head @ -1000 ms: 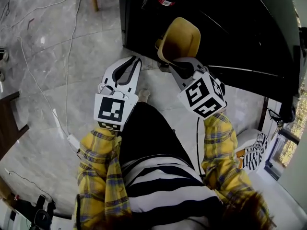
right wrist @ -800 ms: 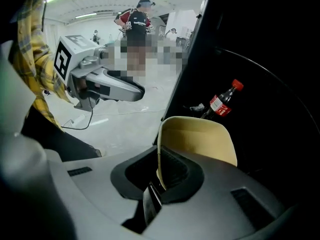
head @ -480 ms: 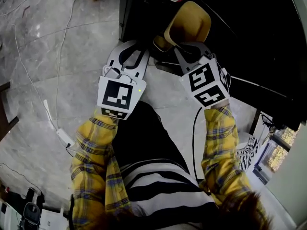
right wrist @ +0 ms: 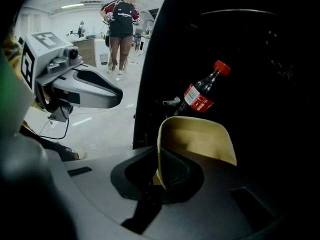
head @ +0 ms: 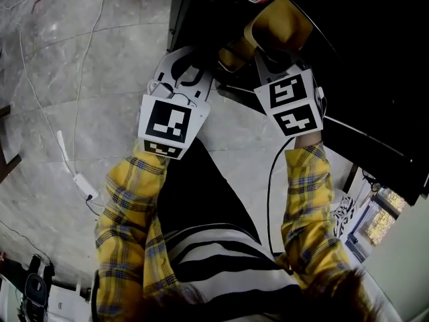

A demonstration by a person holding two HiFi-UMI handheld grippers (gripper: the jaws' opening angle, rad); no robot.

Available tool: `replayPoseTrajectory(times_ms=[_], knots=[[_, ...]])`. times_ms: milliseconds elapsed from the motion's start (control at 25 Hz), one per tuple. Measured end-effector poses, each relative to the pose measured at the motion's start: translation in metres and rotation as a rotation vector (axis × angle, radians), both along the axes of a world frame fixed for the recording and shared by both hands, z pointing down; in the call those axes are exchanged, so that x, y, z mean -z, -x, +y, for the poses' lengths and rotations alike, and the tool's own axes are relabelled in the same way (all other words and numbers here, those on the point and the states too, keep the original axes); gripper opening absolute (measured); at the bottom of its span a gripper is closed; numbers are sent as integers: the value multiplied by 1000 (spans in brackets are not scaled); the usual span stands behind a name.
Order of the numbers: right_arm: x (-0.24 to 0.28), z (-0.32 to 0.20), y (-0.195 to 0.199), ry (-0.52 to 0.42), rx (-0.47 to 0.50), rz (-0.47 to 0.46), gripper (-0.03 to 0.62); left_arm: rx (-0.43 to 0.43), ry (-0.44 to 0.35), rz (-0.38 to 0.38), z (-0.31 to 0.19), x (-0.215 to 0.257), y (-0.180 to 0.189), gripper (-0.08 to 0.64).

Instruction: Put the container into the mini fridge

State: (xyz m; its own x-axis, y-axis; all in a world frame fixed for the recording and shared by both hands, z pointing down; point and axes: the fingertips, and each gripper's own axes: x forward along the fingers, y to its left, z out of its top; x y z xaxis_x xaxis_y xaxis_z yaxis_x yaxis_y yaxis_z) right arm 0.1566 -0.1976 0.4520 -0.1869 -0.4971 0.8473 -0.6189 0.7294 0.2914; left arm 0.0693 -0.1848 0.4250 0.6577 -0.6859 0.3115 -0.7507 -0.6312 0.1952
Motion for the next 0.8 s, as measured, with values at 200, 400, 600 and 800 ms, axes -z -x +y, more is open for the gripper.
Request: replayPoseTrajectory(times_ms=[200, 400, 600, 800], knots=[[-3, -12, -6, -13, -35, 9, 34, 2, -1, 2, -8, 0, -3, 48], [-5, -24, -12, -33, -70, 23, 35, 17, 8, 10, -13, -2, -3, 48], [-8, -35, -17, -59, -104, 20, 35, 22, 10, 11, -16, -5, -2, 48], [-9, -41, -19, -94, -117, 30, 35, 27, 18, 14, -18, -8, -1, 48]])
